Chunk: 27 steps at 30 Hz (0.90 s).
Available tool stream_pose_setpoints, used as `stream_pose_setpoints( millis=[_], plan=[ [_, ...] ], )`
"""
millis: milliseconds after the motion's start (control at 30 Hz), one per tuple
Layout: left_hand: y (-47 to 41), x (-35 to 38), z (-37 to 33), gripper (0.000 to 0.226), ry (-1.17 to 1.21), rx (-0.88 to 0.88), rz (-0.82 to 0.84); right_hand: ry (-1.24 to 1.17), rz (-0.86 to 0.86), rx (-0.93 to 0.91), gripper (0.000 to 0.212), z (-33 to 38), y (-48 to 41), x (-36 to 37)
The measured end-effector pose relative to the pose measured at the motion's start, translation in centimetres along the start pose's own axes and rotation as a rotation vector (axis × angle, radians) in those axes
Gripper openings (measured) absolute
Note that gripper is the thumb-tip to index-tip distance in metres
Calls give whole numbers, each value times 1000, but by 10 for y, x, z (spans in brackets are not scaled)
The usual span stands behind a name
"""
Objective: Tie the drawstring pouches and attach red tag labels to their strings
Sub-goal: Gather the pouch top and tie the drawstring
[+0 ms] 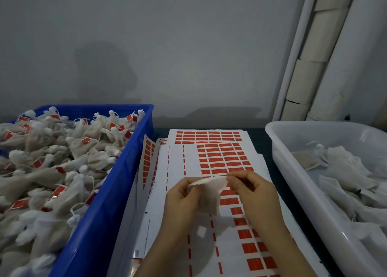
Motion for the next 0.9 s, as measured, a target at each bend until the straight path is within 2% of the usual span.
stream_pose_setpoints(
  millis=[100, 267, 433, 533, 667, 800, 900],
  plan=[
    [2, 2, -3, 13, -34, 4, 45, 53, -1, -35, 21, -1, 1, 1],
    [5, 8, -6, 14, -84, 114, 115, 99, 52, -133, 25, 3, 7, 12],
    [3, 5, -5, 11, -90, 160, 64, 142, 3, -233, 29, 8, 11, 14],
    [3, 5, -2, 9, -198, 178, -4, 162, -62, -282, 18, 8, 12, 14],
    [1, 2, 0, 18, -313, 244, -19, 108, -148, -277, 6, 12, 14, 11],
    [1, 3, -1, 26, -357, 277, 26, 24, -302, -214, 7, 15, 15, 8],
    [3, 3, -1, 23, -372, 262, 64, 2, -268, -129, 8, 11, 13, 10]
  ],
)
Point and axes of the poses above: each hand's wrist, its own y-axis away from the middle knuckle, its own x-axis out of the palm, z = x × y, the point moved 1 cm from there along -y, towards the middle knuckle, and after that the axes turned 1 degree about -z, right-handed, at the moved point
